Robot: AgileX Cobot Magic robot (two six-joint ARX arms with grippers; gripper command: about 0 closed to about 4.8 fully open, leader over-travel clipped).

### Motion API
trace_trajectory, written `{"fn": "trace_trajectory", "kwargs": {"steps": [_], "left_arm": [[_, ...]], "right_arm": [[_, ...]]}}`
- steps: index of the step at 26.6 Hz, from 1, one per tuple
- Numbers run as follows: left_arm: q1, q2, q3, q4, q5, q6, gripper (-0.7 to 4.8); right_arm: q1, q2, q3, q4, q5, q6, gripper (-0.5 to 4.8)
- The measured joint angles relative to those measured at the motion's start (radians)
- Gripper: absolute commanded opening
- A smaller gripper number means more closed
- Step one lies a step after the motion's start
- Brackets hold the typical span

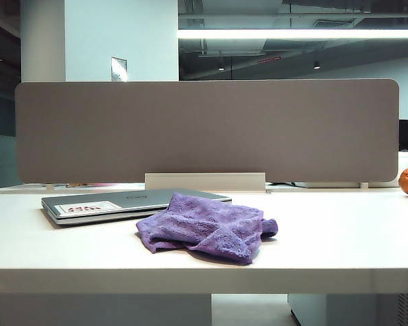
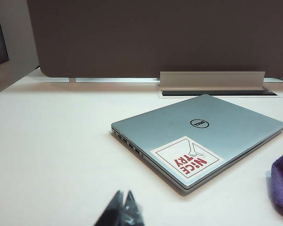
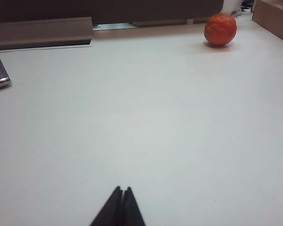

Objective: Pick up the purple rag and put it over the laptop.

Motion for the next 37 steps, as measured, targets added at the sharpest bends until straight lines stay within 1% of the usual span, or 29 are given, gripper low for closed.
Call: {"fn": "trace_trajectory", "kwargs": {"steps": [25,30,34,36,37], "left_arm": [[0.0,0.0,0.0,0.0,0.0,0.0,-0.06],[0.0,0.0,0.0,0.0,0.0,-0.042,-0.06],[0.0,0.0,0.0,0.0,0.0,-0.045,-0.06],[0.0,0.0,0.0,0.0,0.0,-0.045,-0.06],[0.0,0.0,0.0,0.0,0.0,-0.045,-0.06]], "right_arm": [[0.0,0.0,0.0,0.0,0.0,0.0,0.22],[0.0,0.0,0.0,0.0,-0.001,0.0,0.22],[0.0,0.0,0.0,0.0,-0.067,0.0,0.22],[0.0,0.0,0.0,0.0,-0.137,0.0,0.22],[0.0,0.0,0.0,0.0,-0.201,0.0,0.22]]}}
